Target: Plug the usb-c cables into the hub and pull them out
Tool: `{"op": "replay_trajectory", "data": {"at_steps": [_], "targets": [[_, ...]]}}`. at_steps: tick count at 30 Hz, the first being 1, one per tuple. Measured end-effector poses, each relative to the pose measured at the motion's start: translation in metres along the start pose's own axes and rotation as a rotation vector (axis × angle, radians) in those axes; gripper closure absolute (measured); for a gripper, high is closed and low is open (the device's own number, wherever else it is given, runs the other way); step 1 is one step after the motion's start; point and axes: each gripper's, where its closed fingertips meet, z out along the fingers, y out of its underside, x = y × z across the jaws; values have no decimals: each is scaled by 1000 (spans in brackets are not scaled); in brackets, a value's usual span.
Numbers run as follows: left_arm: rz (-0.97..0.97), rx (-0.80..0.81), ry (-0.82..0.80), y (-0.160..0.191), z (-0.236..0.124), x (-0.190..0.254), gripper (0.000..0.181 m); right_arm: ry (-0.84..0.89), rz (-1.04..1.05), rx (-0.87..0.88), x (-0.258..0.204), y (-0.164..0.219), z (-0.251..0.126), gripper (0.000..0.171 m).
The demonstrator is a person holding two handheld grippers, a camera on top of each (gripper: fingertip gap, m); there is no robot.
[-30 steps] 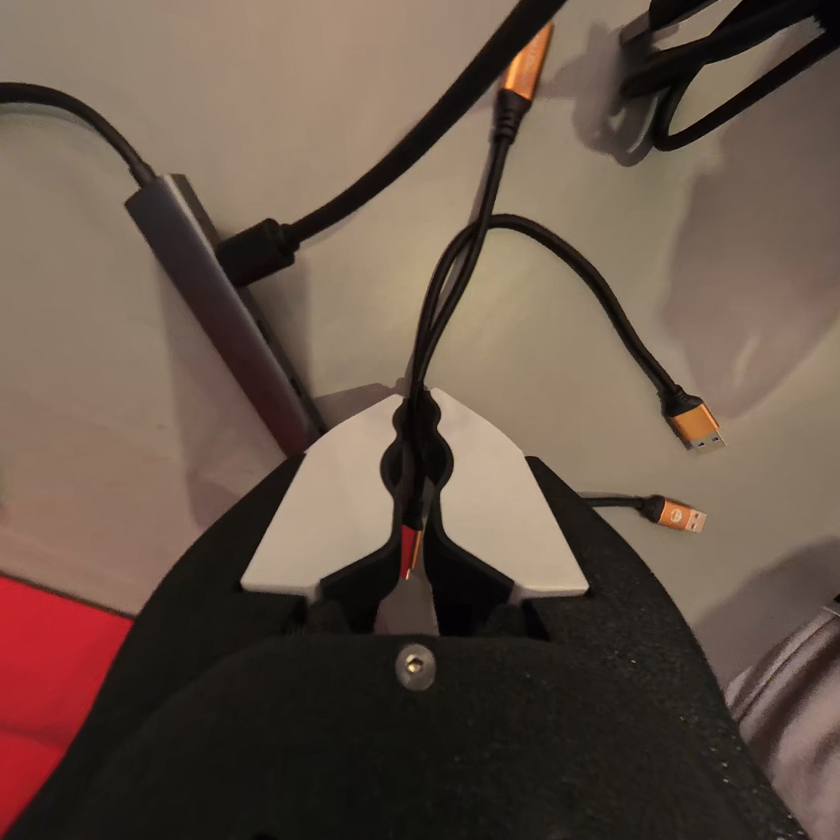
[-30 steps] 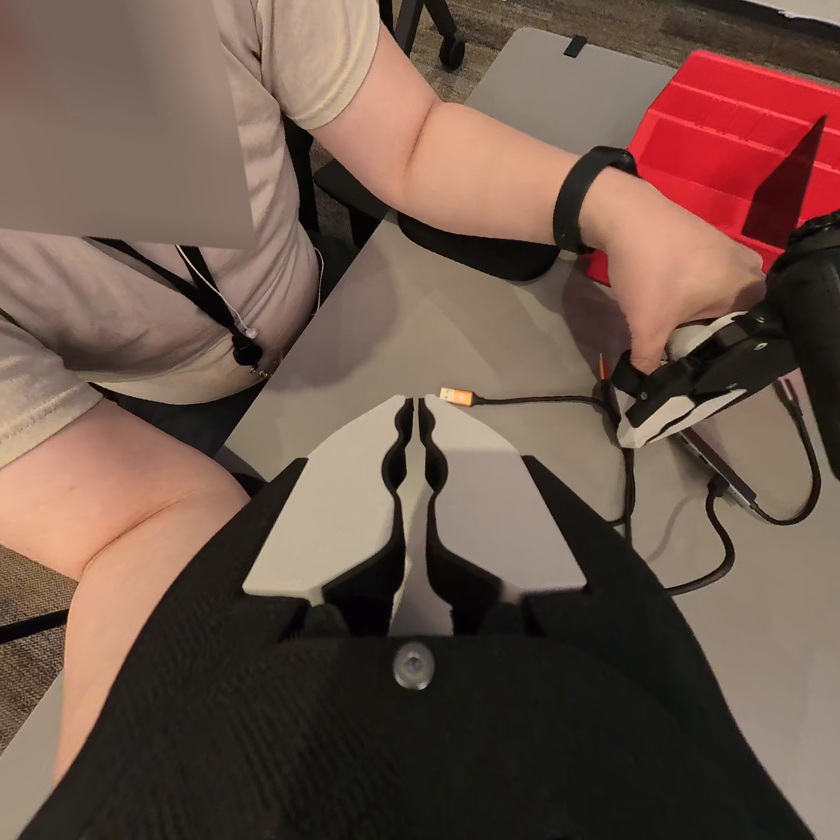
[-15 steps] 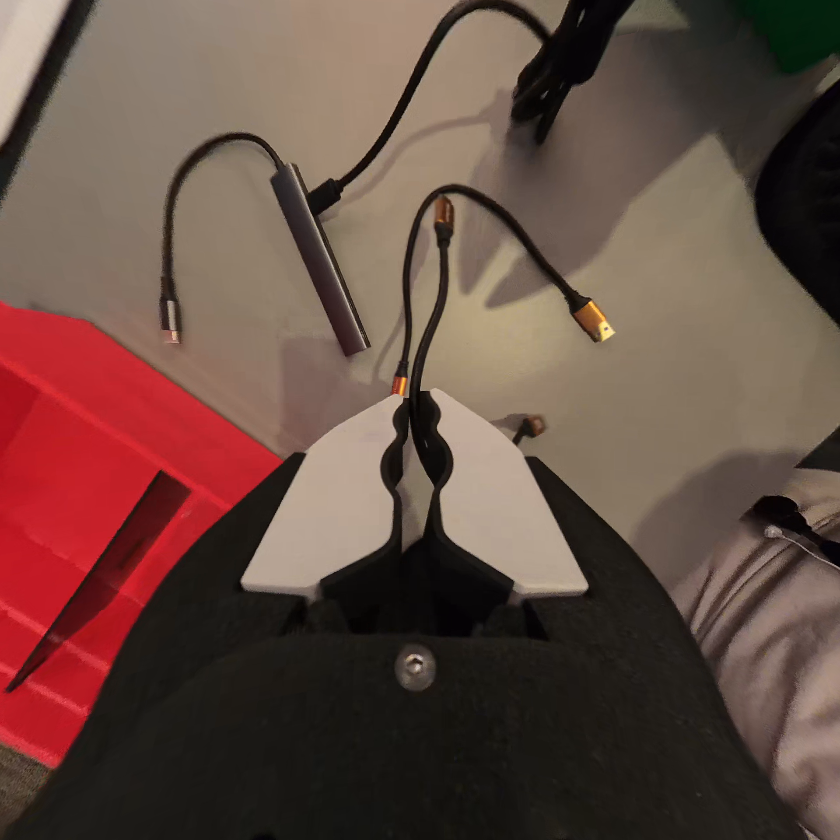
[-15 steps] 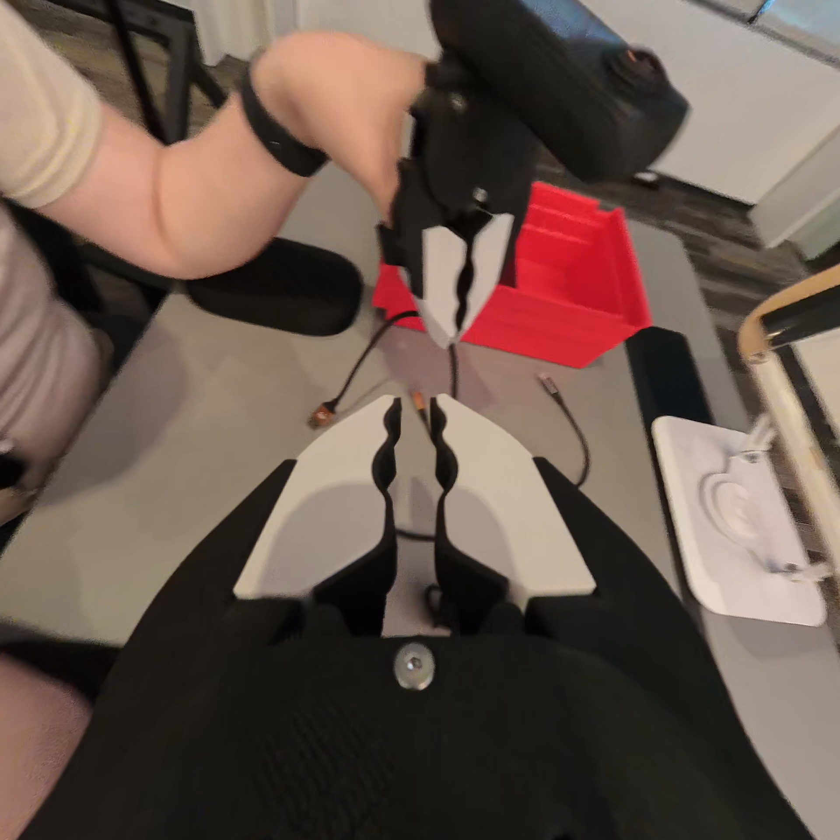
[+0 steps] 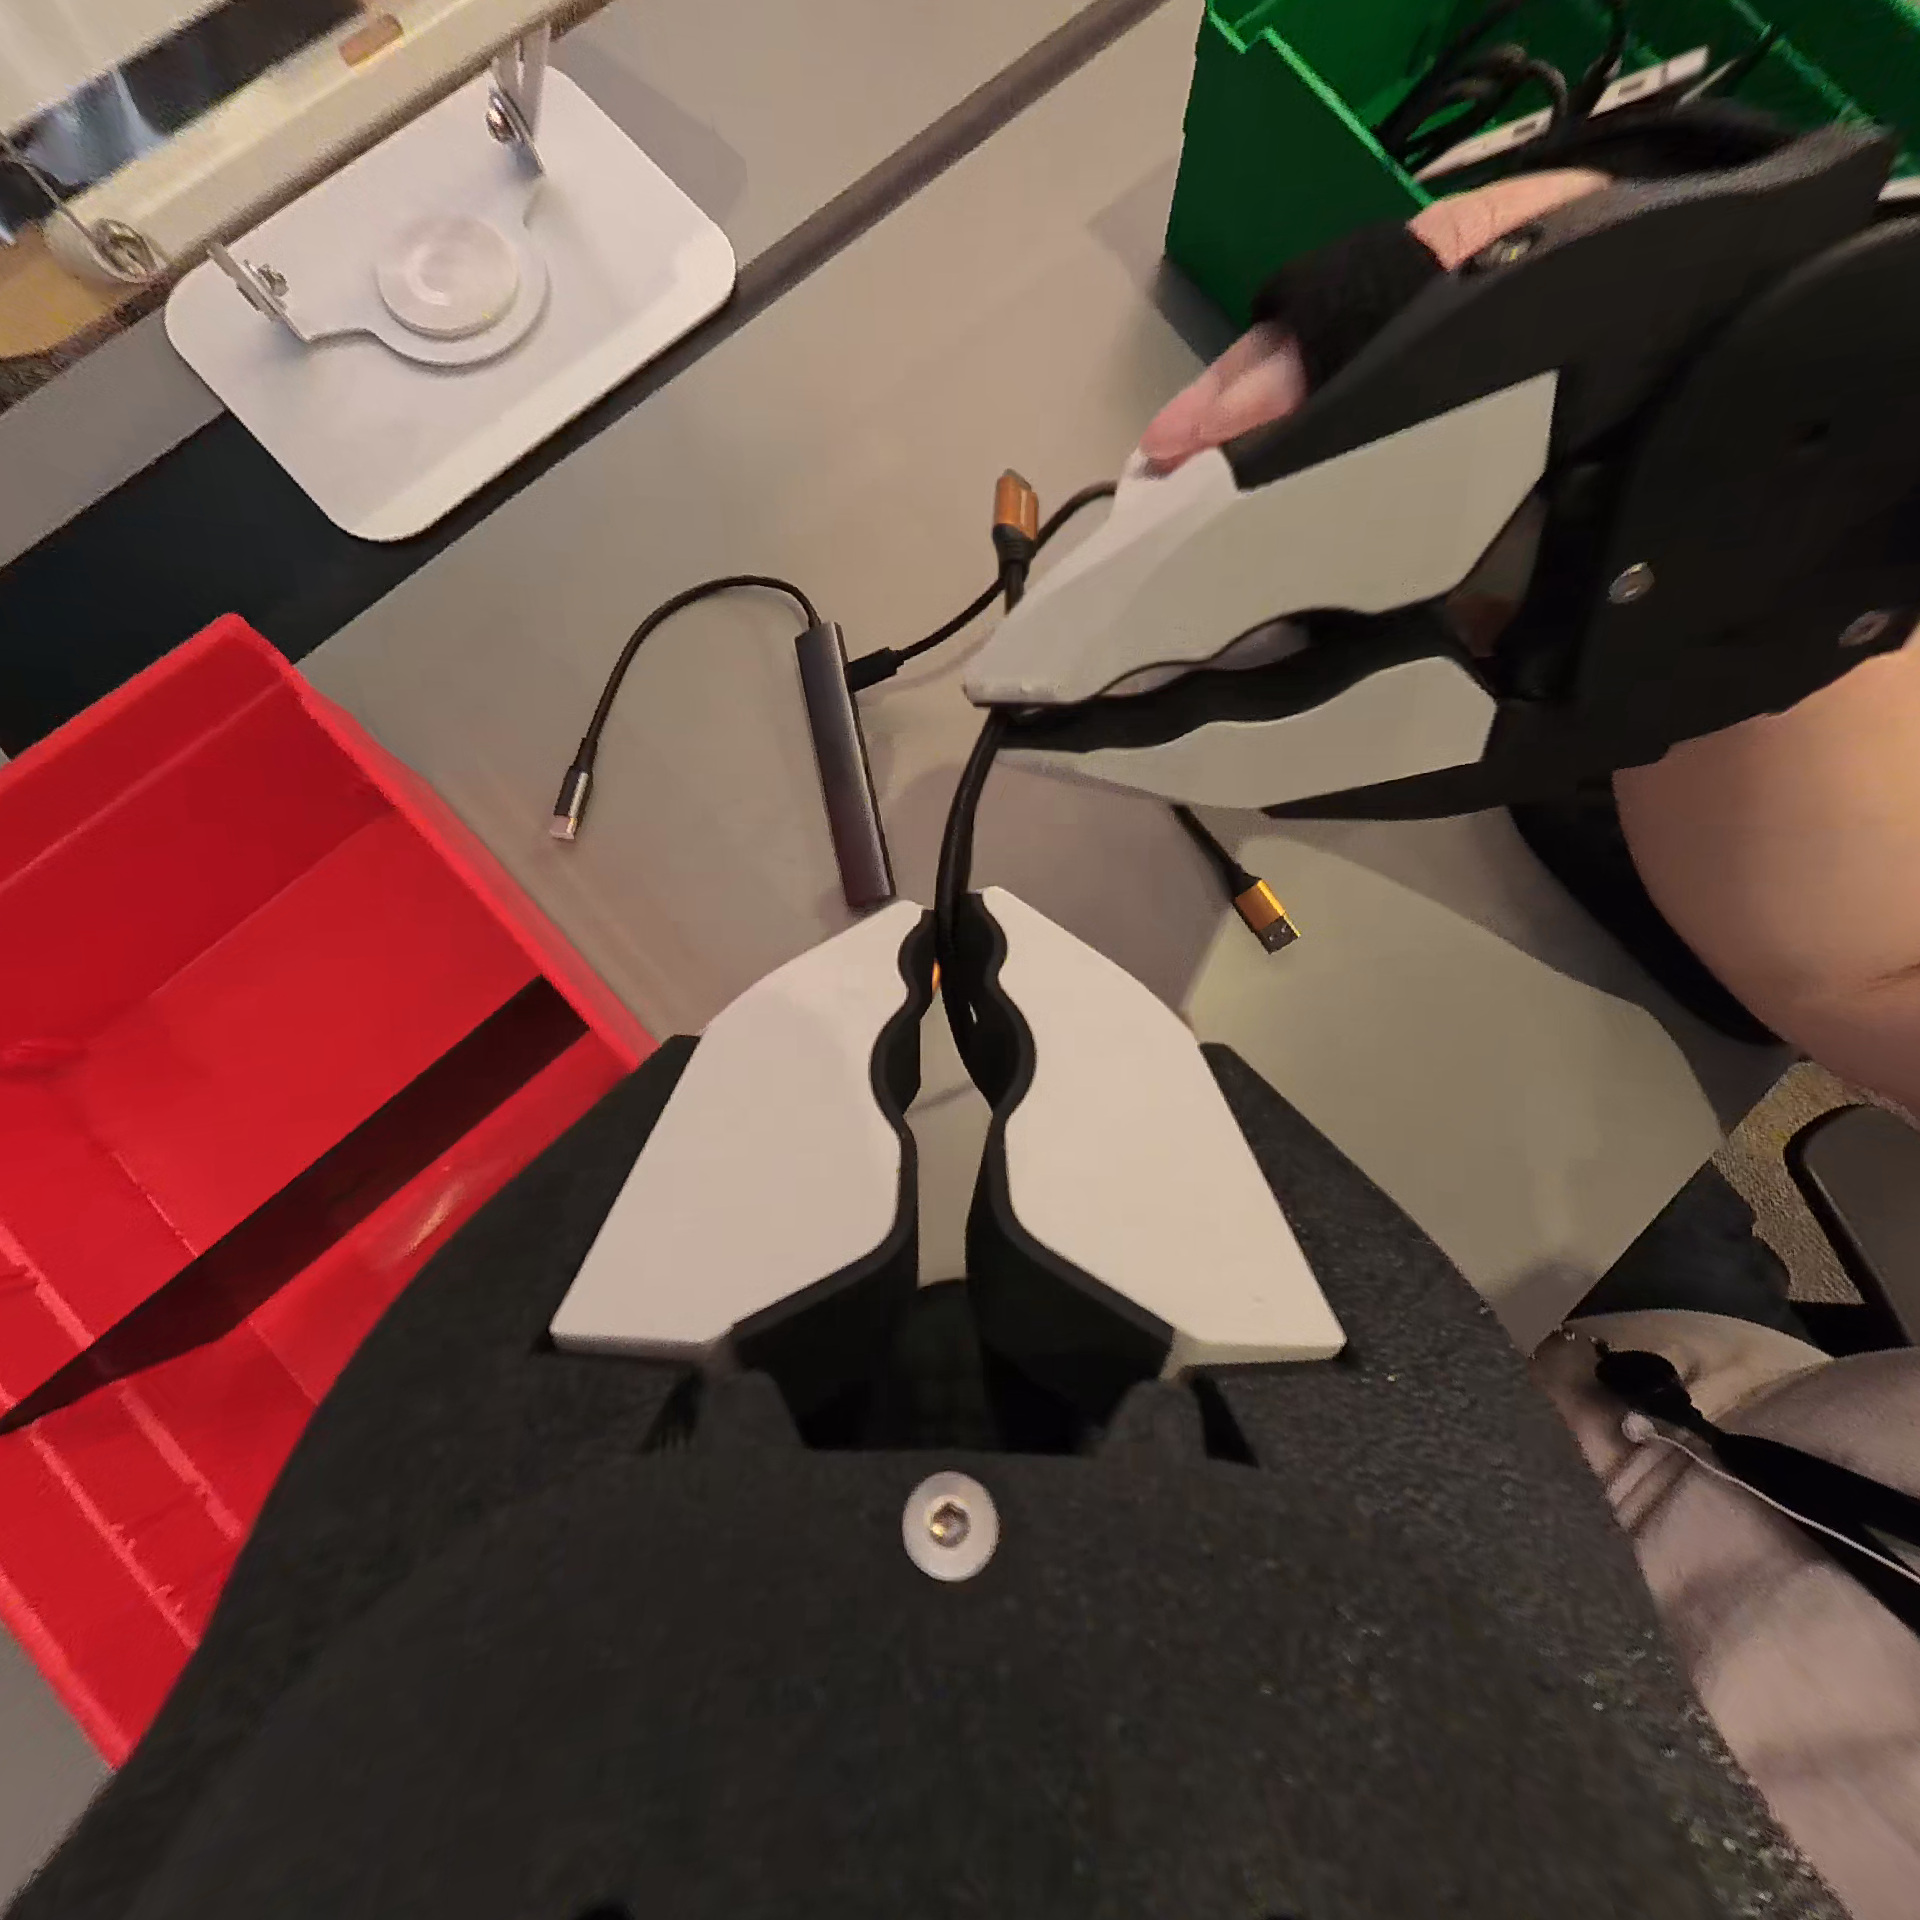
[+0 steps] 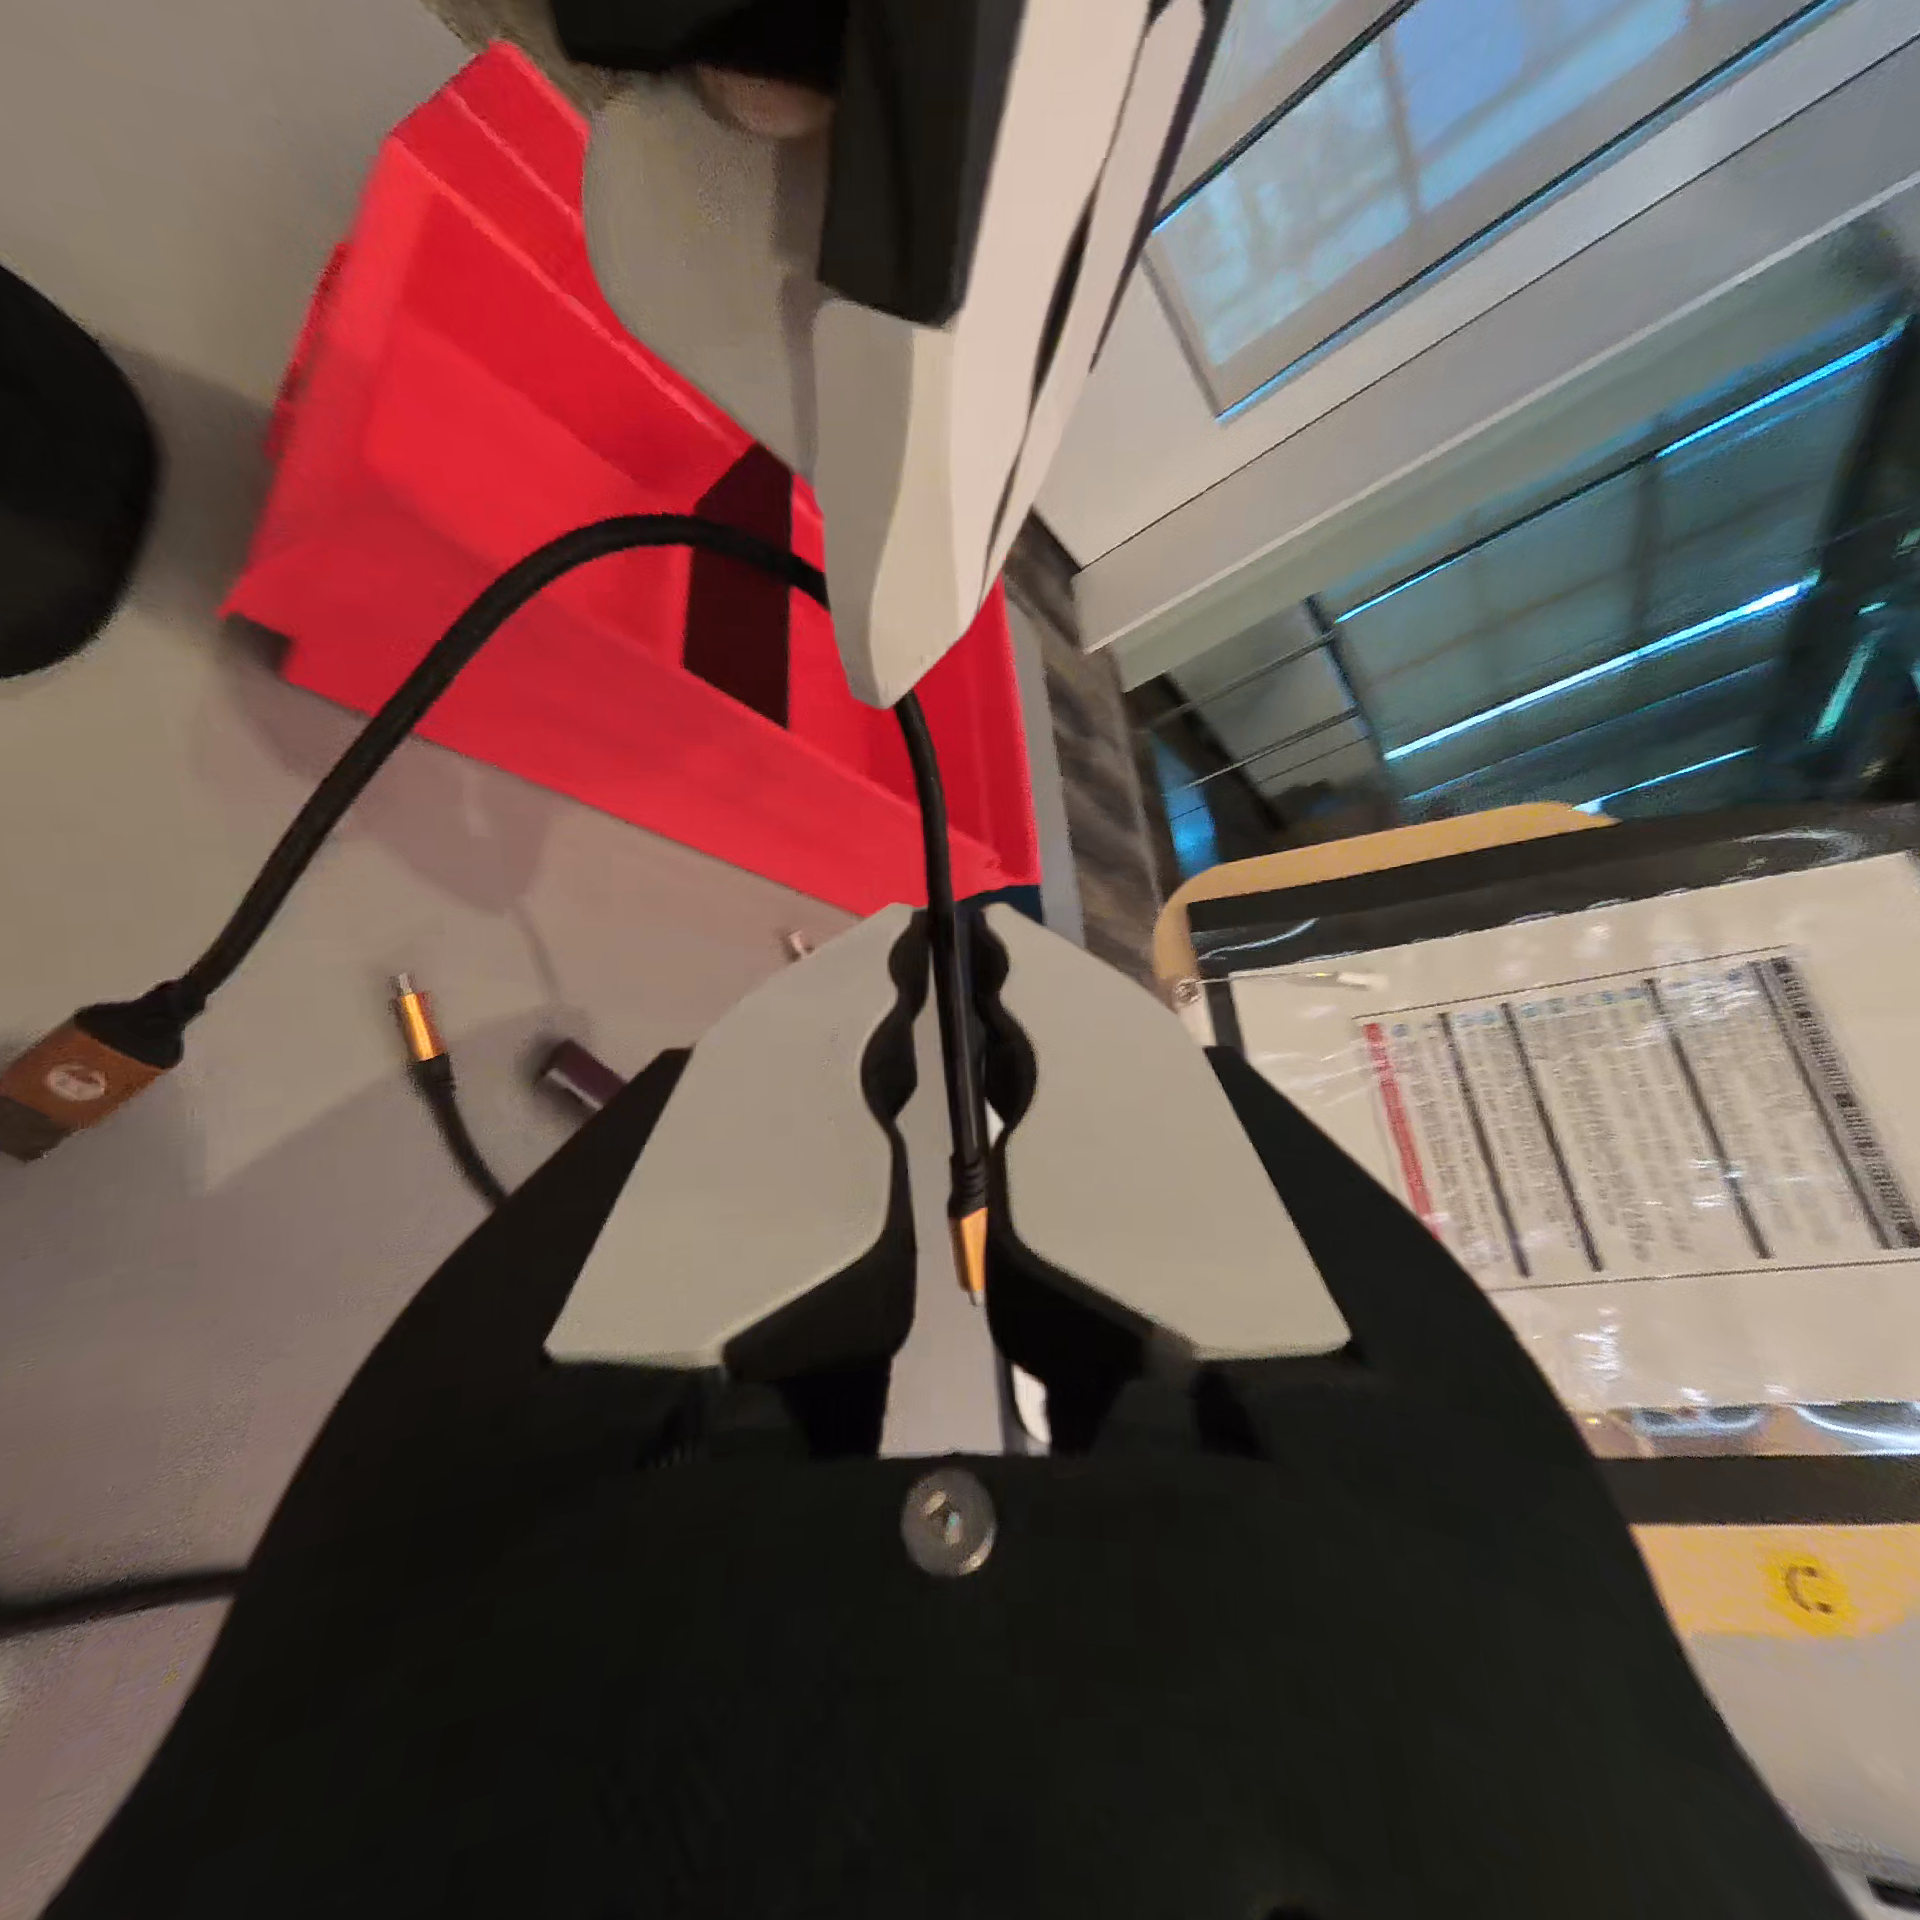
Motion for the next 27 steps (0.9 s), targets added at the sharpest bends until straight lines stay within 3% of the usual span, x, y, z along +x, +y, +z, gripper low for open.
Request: {"op": "replay_trajectory", "data": {"at_steps": [3,6,8,10,14,18,20,24,27], "targets": [[-6,50,82,-7,-5,10,178,36,-57,-66,3,10,2,166],[3,116,178,-16,-12,25,175,92,-73,-5,12,5,-5,166],[8,170,263,-22,-25,37,145,100,-40,138,19,-9,-20,166],[-4,268,317,-32,-42,42,129,101,-1,328,27,-27,-44,166],[-52,489,468,-51,-74,45,129,24,119,692,38,-65,-104,167],[-38,554,881,-60,-87,73,128,-89,197,1002,41,-100,-164,167],[39,581,994,-65,-84,85,130,-120,222,1096,43,-108,-182,166],[299,761,842,-79,-58,101,130,-142,284,1202,49,-116,-197,166],[353,866,872,-77,-58,116,147,-141,293,1224,50,-118,-199,167]]}}
